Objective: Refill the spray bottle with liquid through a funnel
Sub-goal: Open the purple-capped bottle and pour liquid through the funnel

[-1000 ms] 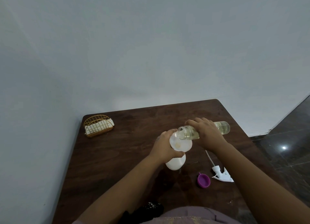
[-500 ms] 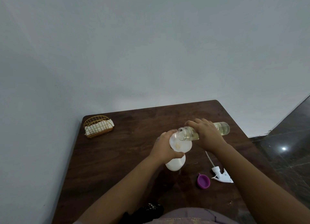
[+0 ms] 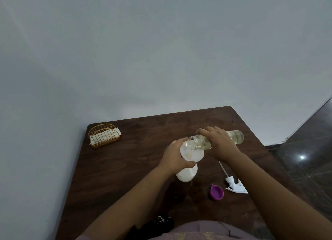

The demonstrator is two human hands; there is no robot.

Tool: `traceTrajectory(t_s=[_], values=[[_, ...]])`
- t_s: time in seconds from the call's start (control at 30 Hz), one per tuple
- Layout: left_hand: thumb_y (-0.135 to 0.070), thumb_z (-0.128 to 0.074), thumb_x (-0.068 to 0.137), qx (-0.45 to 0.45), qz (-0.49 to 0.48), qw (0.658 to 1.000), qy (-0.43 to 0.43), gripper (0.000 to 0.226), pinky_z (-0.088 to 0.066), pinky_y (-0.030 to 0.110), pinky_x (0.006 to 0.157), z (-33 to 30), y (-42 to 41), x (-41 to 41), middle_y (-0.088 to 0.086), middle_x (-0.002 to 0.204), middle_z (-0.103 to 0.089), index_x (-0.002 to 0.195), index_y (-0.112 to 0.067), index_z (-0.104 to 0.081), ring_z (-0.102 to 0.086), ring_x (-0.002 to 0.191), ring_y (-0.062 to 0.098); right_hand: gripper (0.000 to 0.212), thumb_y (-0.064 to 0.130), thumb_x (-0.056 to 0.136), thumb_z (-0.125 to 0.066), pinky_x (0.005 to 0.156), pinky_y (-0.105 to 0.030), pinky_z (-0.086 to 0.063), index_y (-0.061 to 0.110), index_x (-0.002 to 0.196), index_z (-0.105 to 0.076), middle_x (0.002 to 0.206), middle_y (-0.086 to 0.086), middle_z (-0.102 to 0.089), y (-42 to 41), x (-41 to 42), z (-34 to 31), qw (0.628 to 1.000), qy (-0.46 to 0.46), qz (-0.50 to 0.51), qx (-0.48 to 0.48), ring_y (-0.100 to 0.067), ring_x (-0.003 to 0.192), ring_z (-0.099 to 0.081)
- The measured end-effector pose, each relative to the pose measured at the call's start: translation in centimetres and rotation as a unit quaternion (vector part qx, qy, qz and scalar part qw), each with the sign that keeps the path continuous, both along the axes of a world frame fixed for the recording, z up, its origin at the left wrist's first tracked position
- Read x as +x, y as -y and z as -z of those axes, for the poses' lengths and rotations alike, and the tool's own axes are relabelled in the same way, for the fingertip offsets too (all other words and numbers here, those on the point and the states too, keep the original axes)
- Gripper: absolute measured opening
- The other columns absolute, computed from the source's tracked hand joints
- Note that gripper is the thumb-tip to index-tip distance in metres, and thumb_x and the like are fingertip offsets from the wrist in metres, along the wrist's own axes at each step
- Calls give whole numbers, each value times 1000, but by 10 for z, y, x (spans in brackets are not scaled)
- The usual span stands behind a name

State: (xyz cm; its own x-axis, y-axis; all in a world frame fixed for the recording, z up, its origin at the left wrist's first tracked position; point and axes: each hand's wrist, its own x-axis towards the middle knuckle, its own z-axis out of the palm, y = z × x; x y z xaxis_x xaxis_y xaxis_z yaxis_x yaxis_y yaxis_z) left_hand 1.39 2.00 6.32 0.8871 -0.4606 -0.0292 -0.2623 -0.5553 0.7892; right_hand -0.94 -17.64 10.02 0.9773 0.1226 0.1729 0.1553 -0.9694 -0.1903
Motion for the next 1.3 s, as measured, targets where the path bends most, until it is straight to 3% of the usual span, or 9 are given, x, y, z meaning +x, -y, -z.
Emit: traceTrajectory(t_s=[0.67, 1.17, 1.3], values=[[-41, -86, 64, 7, -5, 1000, -2, 85, -50, 40, 98, -2, 1, -3, -7, 131, -56, 138, -30, -46, -52, 117, 14, 41, 18, 80, -69, 83, -29, -32, 33, 115, -55, 101, 8, -58, 1, -1, -5, 1000, 3, -4, -18, -16, 93, -49], [-35, -87, 64, -7, 1, 1000, 3, 79, -50, 38, 94, -7, -1, -5, -6, 126, -58, 134, -30, -50, -53, 112, 14, 38, 19, 80, -67, 83, -31, -38, 33, 112, -55, 96, 10, -57, -2, 1, -5, 1000, 6, -5, -12, -16, 89, -50], [-33, -87, 64, -11, 2, 1000, 5, 77, -50, 36, 92, -8, -1, -5, -5, 124, -59, 133, -28, -51, -54, 111, 14, 36, 17, 80, -66, 82, -28, -33, 32, 112, -56, 97, 9, -58, -4, 1, -7, 1000, 14, -8, -8, -16, 91, -49]])
